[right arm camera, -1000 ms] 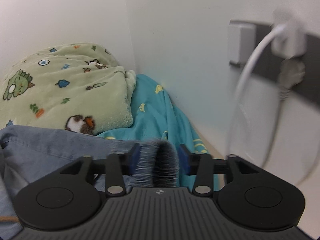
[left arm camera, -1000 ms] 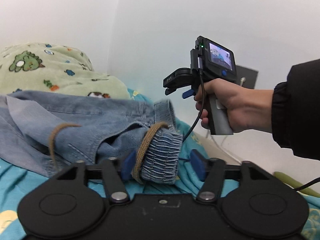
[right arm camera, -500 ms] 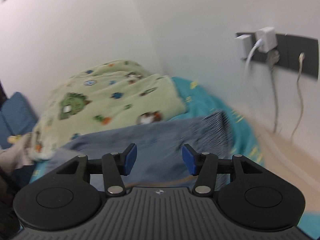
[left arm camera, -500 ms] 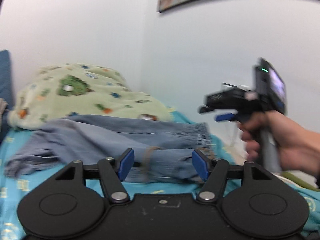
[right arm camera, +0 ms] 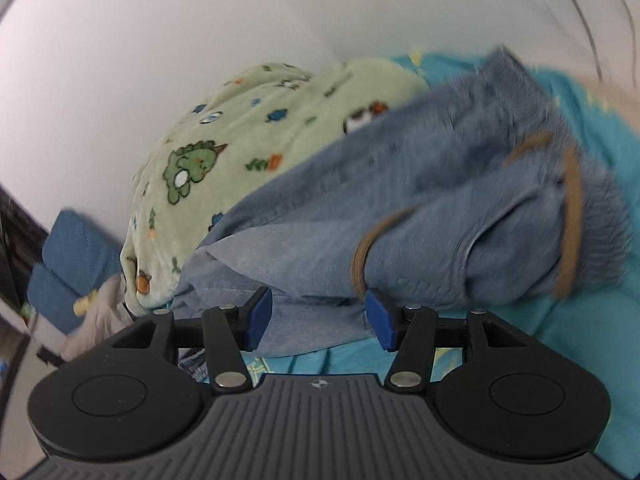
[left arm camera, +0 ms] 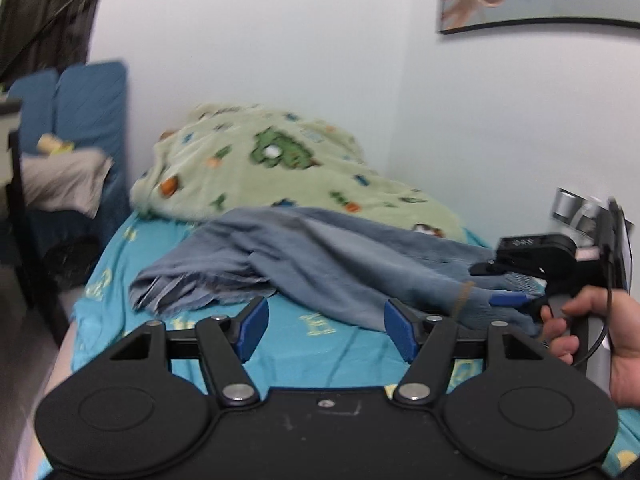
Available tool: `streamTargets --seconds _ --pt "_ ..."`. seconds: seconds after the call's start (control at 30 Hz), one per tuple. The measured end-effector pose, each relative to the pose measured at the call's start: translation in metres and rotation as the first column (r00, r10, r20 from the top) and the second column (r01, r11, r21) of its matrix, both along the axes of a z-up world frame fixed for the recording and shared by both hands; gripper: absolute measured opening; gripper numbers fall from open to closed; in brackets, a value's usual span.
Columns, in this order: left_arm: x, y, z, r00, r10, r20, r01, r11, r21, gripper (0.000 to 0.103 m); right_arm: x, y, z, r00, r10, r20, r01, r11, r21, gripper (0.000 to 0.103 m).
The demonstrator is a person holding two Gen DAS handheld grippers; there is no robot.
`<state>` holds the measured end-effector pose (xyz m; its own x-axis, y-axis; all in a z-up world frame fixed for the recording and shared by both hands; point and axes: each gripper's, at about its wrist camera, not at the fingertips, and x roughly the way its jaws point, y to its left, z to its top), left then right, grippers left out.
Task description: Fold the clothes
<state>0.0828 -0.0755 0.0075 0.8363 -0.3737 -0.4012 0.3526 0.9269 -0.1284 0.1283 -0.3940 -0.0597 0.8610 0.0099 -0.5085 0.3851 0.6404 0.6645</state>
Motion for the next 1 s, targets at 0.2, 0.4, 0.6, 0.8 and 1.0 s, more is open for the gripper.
streamTargets --seconds 0.2,0.4,0.6,0.8,1.0 --pt "0.024 0.022 -0.016 0.996 0.055 -0.067 -0.058 0.997 -0.045 0.061 0.026 -0.013 -0.035 0.998 -0.068 0.019 0.063 0.978 0.201 0.062" --pt "0.044 0.029 -0.037 0.991 0.075 -0.111 -0.081 0.995 -0.053 0.061 0.056 -0.029 -0.068 0.988 -0.148 0.037 0.120 0.904 0.410 0.073" --pt "0.049 0.028 -0.045 0.990 0.097 -0.103 -0.099 0.995 -0.020 0.060 0.065 -0.038 -0.082 0.989 -0.144 -0.026 0.143 0.917 0.372 0.026" --pt "0.043 0.032 -0.038 0.991 0.109 -0.075 -0.113 0.993 -0.042 0.058 0.042 -0.029 -0.045 0.989 -0.144 0.015 0.135 0.954 0.268 0.005" --pt "0.032 0.042 -0.024 0.990 0.136 -0.028 -0.138 0.987 -0.076 0.058 0.002 -0.023 0.001 0.993 -0.088 0.075 0.071 0.977 0.200 0.004"
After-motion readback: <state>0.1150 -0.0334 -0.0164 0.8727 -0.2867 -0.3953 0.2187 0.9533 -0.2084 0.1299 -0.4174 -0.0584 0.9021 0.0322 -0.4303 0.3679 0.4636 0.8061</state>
